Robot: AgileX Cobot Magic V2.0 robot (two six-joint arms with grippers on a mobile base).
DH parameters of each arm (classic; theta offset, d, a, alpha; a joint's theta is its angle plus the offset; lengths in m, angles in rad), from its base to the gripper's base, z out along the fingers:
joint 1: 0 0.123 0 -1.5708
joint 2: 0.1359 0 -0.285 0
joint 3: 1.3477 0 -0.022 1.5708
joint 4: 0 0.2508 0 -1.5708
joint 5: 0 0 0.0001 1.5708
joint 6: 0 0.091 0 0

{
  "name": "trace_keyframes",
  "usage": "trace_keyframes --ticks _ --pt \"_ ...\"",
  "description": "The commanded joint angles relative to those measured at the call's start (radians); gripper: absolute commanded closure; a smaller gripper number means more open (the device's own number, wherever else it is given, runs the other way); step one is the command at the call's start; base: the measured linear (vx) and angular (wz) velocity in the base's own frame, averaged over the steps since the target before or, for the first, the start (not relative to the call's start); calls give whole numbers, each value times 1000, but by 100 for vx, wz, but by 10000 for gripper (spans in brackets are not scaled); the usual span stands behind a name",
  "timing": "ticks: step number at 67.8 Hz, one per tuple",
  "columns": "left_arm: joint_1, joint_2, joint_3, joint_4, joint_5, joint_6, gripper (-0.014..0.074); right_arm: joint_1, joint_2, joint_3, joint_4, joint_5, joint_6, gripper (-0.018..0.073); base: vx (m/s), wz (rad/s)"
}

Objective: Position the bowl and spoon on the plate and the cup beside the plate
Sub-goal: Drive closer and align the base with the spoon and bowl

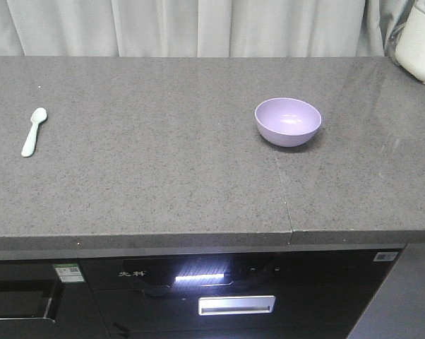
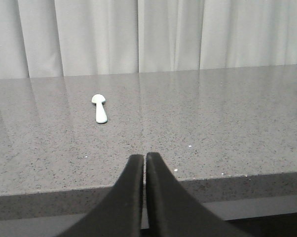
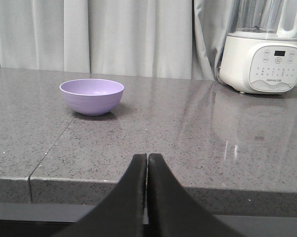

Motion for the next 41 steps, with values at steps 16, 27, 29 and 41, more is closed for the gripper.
trace_keyframes --ticks 16,27,29,41 --pt "-5 -8 -26 -2 -76 -5 603 -7 -14 1 -4 -80 -5 563 6 -2" --pt "-5 -8 -26 -2 -76 -5 603 -7 -14 1 -4 -80 -5 563 6 -1" --pt "-5 -8 -26 -2 -76 -5 603 -7 -14 1 -4 -80 -5 563 6 -1" --pt "-5 -8 -26 -2 -76 -5 603 -7 -14 1 -4 -80 -5 563 6 -1"
